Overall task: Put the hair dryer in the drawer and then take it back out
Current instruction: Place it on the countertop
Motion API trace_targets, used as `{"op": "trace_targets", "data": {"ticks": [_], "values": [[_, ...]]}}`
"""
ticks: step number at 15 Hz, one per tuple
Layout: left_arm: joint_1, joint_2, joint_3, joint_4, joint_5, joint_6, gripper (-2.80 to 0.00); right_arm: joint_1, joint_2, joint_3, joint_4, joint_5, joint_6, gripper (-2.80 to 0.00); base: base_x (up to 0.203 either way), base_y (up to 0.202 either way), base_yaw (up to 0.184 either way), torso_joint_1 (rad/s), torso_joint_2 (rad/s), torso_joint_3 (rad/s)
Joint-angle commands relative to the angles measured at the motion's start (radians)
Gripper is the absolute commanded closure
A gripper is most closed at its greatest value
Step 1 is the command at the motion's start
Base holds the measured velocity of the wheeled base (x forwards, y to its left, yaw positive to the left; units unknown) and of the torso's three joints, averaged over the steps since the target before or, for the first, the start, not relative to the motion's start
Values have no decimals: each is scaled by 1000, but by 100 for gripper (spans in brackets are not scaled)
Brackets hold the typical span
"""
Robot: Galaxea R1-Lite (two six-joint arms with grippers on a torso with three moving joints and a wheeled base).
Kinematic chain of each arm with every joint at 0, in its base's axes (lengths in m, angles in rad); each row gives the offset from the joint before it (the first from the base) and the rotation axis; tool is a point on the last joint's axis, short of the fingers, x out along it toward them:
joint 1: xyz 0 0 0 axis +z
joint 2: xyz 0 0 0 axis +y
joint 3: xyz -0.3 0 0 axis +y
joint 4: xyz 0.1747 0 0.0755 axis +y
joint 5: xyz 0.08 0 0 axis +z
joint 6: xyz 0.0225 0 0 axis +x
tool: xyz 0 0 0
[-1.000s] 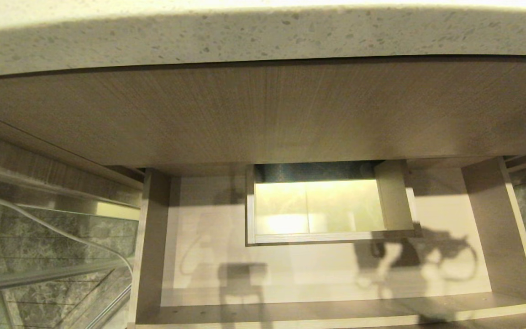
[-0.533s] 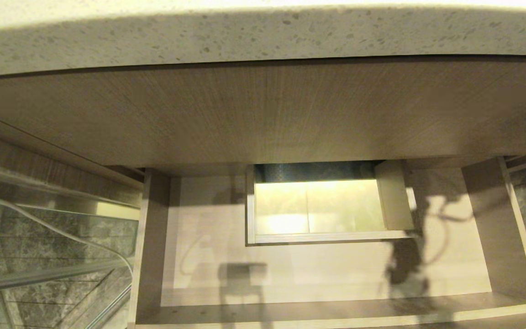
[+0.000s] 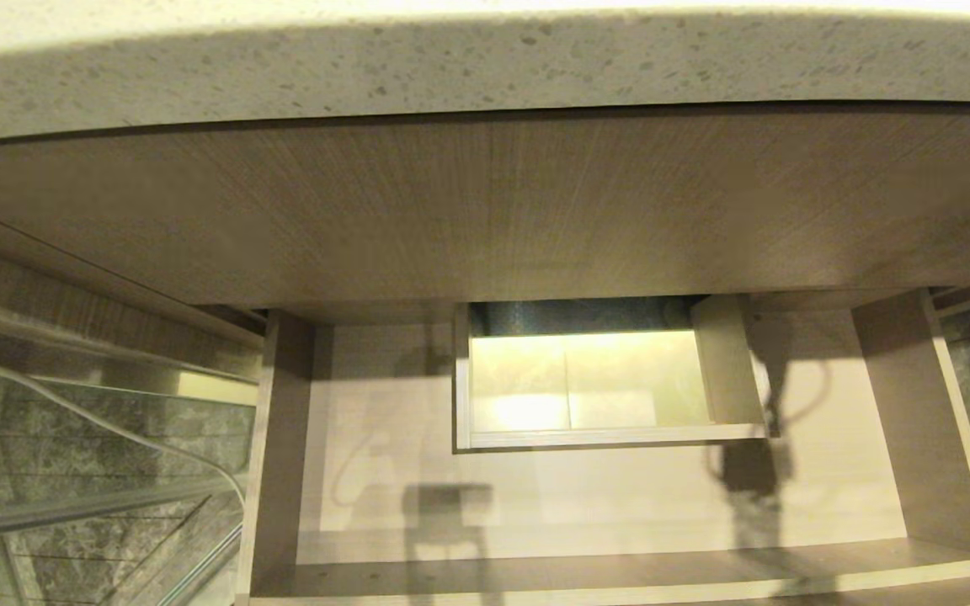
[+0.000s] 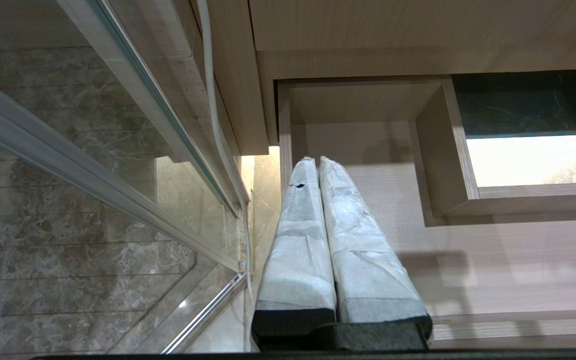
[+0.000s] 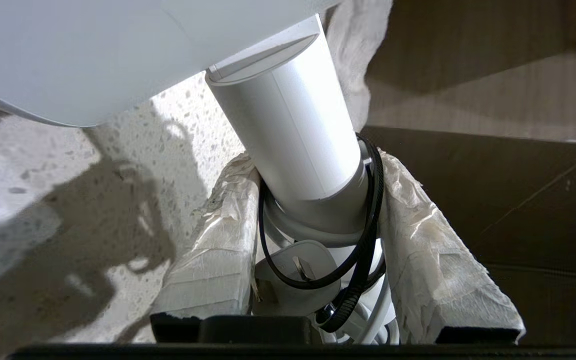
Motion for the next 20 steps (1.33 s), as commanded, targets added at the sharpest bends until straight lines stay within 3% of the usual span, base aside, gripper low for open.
{"op": "trace_targets", "data": {"ticks": [1, 8, 9, 20], "values": [[0, 0, 40, -2, 0, -1, 0, -2, 58, 5, -10, -45, -8, 0, 0, 0, 0, 0, 0, 0], [0, 0, 40, -2, 0, -1, 0, -113, 127, 6, -35, -37, 11, 0, 0, 0, 0, 0, 0, 0], [0, 0, 40, -2, 0, -1, 0, -132, 137, 7, -43, -31, 8, -280, 0, 0, 0, 0, 0, 0], [0, 0, 40, -2, 0, -1, 0, -150, 88, 10, -54, -27, 28, -280, 0, 0, 0, 0, 0, 0]]}}
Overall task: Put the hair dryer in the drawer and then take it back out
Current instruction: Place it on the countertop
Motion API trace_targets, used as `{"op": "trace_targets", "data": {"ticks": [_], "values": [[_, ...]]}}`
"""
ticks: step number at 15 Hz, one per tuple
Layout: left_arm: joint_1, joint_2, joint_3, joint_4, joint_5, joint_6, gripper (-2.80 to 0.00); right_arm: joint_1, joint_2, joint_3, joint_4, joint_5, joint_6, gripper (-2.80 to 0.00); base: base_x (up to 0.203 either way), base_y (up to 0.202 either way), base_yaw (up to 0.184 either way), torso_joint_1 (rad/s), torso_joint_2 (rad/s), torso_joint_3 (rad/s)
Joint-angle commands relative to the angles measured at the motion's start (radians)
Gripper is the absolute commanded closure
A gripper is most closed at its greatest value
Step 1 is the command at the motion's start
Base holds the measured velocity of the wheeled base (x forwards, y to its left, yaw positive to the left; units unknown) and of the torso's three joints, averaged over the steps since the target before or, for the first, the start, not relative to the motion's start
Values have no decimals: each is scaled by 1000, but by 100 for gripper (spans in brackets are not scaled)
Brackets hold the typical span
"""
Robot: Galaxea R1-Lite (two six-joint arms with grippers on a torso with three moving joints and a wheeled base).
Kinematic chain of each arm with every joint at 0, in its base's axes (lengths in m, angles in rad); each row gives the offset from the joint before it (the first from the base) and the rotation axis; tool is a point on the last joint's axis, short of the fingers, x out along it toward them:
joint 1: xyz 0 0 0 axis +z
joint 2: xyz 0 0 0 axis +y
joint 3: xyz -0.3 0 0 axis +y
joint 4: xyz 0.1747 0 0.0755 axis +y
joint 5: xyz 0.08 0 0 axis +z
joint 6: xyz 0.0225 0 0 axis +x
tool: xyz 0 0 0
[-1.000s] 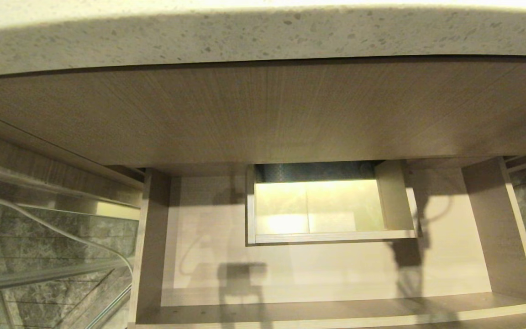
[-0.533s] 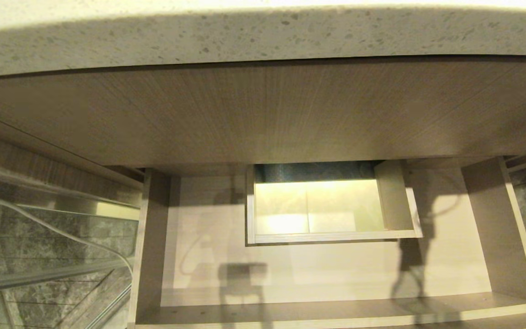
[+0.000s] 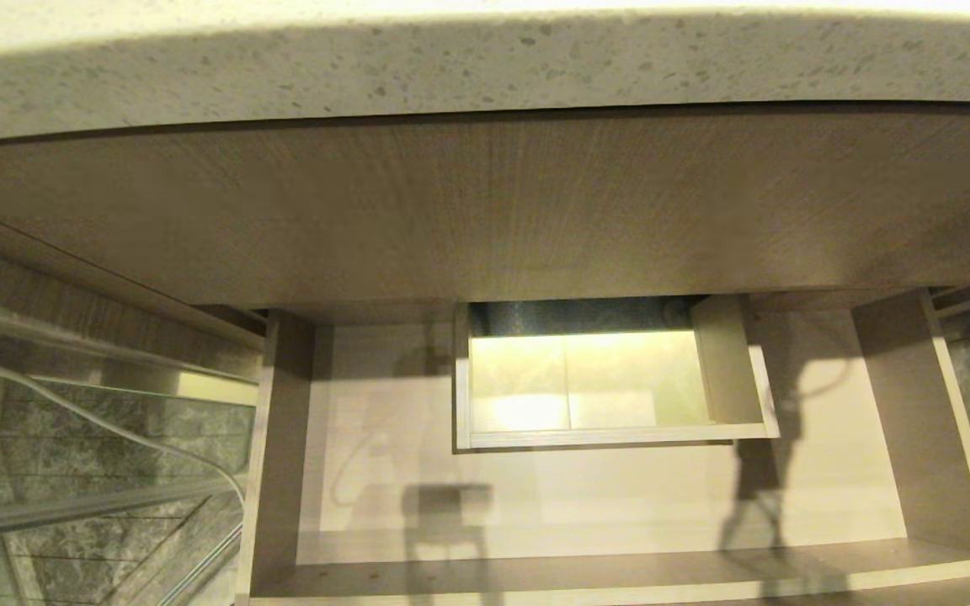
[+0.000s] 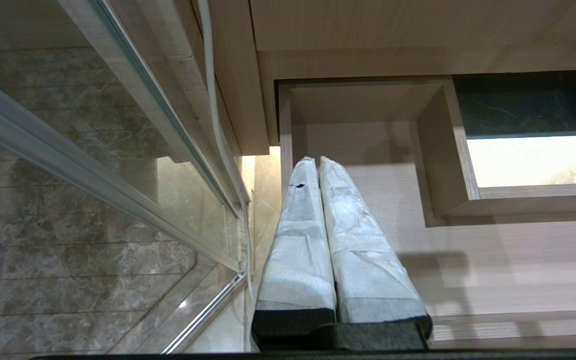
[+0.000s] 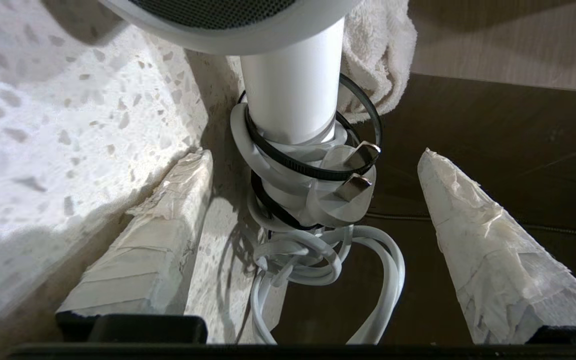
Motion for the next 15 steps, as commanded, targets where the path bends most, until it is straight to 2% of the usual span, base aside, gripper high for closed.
{"op": "trace_targets", "data": {"ticks": [1, 5, 9, 10, 12, 15], "values": [[0, 0, 40, -1, 0, -1, 0, 3, -59, 9, 3, 17, -9, -280, 0, 0, 0, 0, 0, 0], [0, 0, 40, -1, 0, -1, 0, 11, -168, 66, 34, 85, -18, -280, 0, 0, 0, 0, 0, 0], [0, 0, 40, -1, 0, -1, 0, 46, -283, 108, 140, 88, -16, -280, 0, 0, 0, 0, 0, 0], [0, 0, 40, -1, 0, -1, 0, 61, -307, 110, 181, 89, -14, 0, 0, 0, 0, 0, 0, 0], [0, 0, 40, -1, 0, -1, 0, 103, -356, 114, 288, 78, -7, 0, 0, 0, 0, 0, 0, 0], [0, 0, 40, -1, 0, -1, 0, 144, -408, 132, 381, 32, -6, 0, 0, 0, 0, 0, 0, 0]]}}
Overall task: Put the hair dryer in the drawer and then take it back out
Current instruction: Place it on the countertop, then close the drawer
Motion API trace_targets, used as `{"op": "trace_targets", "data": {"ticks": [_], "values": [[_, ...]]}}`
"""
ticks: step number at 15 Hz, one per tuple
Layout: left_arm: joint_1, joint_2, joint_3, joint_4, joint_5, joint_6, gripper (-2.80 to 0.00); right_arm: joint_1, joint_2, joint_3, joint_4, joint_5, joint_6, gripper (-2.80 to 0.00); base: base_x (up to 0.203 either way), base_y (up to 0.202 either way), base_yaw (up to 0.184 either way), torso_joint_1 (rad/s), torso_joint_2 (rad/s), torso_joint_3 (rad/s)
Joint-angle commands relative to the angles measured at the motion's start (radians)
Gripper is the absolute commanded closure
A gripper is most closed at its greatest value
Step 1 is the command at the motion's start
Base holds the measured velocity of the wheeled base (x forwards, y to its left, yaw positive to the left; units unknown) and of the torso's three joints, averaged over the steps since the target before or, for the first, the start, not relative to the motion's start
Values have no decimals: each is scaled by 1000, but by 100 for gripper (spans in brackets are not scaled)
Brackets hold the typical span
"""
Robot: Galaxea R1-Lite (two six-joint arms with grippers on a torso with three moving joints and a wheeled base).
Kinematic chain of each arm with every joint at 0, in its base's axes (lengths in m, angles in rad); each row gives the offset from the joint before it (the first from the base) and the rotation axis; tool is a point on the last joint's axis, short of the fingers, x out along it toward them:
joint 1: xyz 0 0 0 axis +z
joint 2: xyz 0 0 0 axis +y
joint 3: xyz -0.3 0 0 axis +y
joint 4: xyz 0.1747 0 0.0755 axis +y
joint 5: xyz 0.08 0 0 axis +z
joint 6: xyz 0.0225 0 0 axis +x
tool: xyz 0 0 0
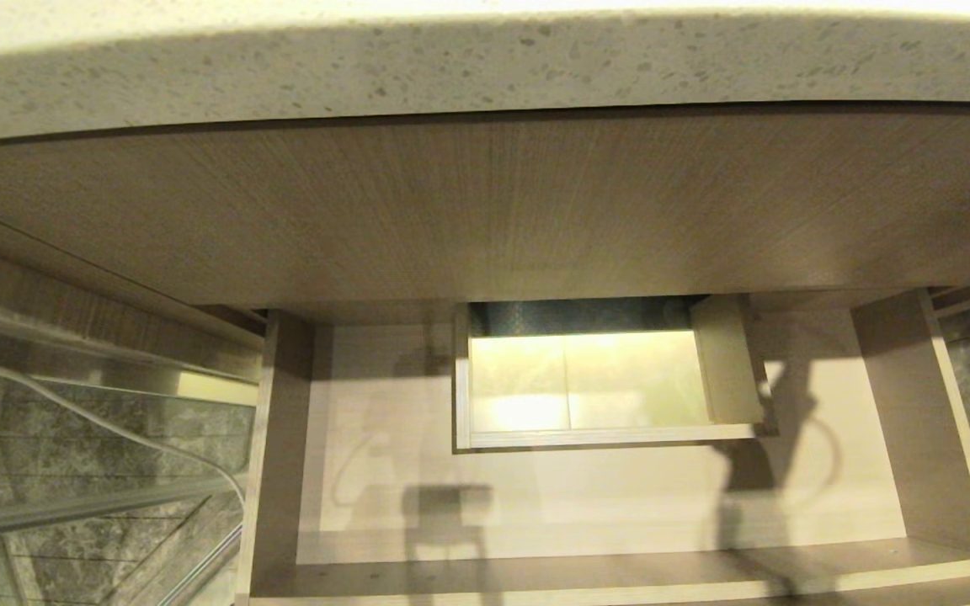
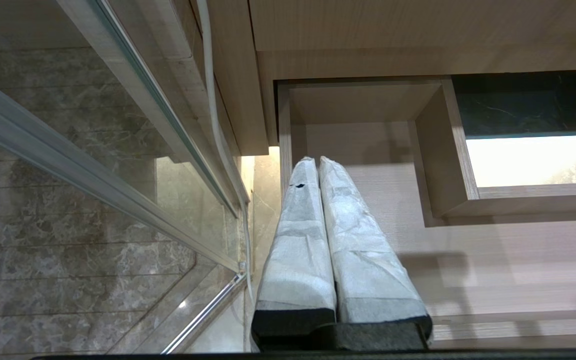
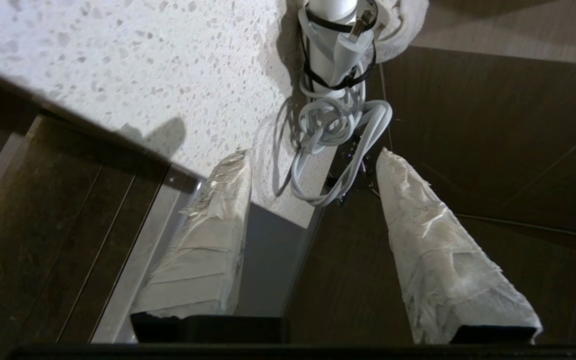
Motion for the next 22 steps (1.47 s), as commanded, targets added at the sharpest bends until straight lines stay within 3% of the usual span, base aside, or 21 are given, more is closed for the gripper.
{"op": "trace_targets", "data": {"ticks": [1, 5, 12, 16, 18, 22], "values": [[0, 0, 40, -2, 0, 0, 0, 48, -63, 23, 36, -31, -7, 0, 0, 0, 0, 0, 0, 0], [0, 0, 40, -2, 0, 0, 0, 103, -114, 80, 116, -94, -13, 0, 0, 0, 0, 0, 0, 0], [0, 0, 40, -2, 0, 0, 0, 99, -81, 254, 156, -93, -20, 0, 0, 0, 0, 0, 0, 0], [0, 0, 40, -2, 0, 0, 0, 99, -58, 484, 181, -94, -43, 0, 0, 0, 0, 0, 0, 0], [0, 0, 40, -2, 0, 0, 0, 99, -18, 527, 275, -96, -72, 0, 0, 0, 0, 0, 0, 0], [0, 0, 40, -2, 0, 0, 0, 61, 18, 560, 311, -129, -68, 0, 0, 0, 0, 0, 0, 0]]}}
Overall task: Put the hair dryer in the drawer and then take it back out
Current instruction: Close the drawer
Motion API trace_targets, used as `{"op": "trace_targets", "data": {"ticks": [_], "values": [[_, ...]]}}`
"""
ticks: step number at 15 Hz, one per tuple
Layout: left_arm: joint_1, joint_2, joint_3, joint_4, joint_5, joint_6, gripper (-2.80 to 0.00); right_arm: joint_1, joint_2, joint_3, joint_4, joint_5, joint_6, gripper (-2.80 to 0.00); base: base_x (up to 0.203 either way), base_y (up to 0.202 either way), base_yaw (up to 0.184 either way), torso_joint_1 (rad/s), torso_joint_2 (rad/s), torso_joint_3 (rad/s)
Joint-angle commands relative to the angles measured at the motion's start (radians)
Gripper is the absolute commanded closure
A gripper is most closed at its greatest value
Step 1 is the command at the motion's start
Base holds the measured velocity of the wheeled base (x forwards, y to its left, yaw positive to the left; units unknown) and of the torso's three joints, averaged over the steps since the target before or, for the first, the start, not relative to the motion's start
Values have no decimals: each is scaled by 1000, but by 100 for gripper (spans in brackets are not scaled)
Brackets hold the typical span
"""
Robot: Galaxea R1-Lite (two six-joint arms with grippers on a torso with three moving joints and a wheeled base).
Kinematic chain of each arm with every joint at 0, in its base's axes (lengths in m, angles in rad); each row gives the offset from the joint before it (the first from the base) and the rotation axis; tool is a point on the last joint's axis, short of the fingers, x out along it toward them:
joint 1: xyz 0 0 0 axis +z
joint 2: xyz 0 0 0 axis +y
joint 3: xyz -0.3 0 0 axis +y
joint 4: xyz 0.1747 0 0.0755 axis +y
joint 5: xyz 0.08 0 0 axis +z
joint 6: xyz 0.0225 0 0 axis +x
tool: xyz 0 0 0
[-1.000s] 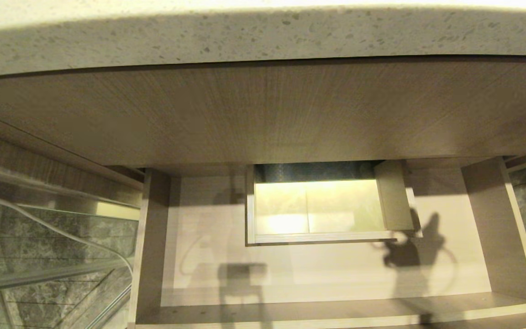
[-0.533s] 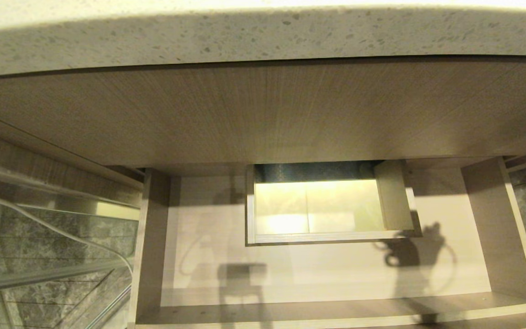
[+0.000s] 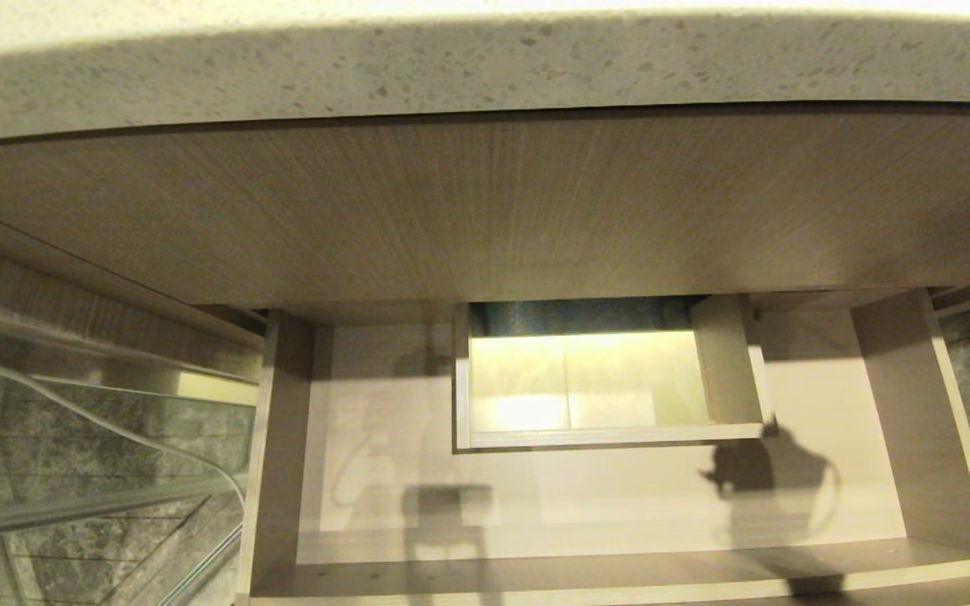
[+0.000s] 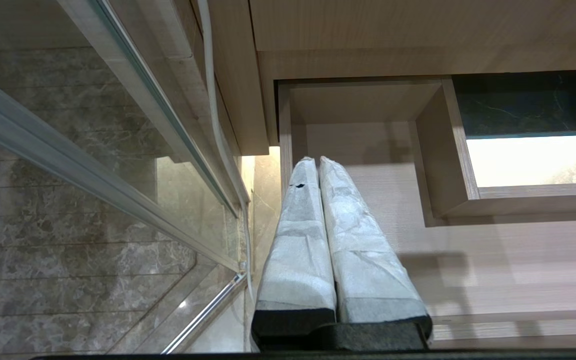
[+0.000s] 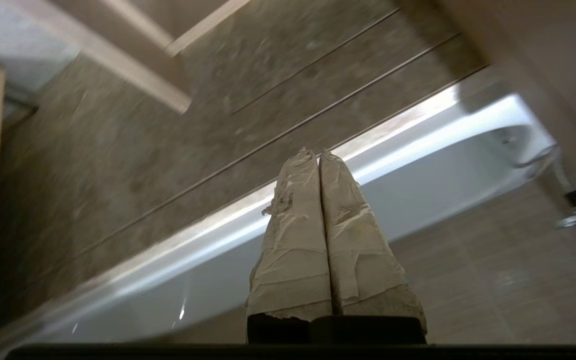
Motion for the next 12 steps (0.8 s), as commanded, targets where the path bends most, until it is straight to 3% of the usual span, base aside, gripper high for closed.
{"op": "trace_targets", "data": {"ticks": [1, 3, 8, 12], "values": [[0, 0, 40, -2, 0, -1, 0, -31, 52, 32, 30, -8, -8, 0, 0, 0, 0, 0, 0, 0], [0, 0, 40, -2, 0, -1, 0, -38, 76, 86, 50, -10, 10, 0, 0, 0, 0, 0, 0, 0], [0, 0, 40, -2, 0, -1, 0, -40, 180, 334, 39, -4, 323, 0, 0, 0, 0, 0, 0, 0], [0, 0, 40, -2, 0, -1, 0, -51, 341, 393, 33, -8, 467, 0, 0, 0, 0, 0, 0, 0]]}}
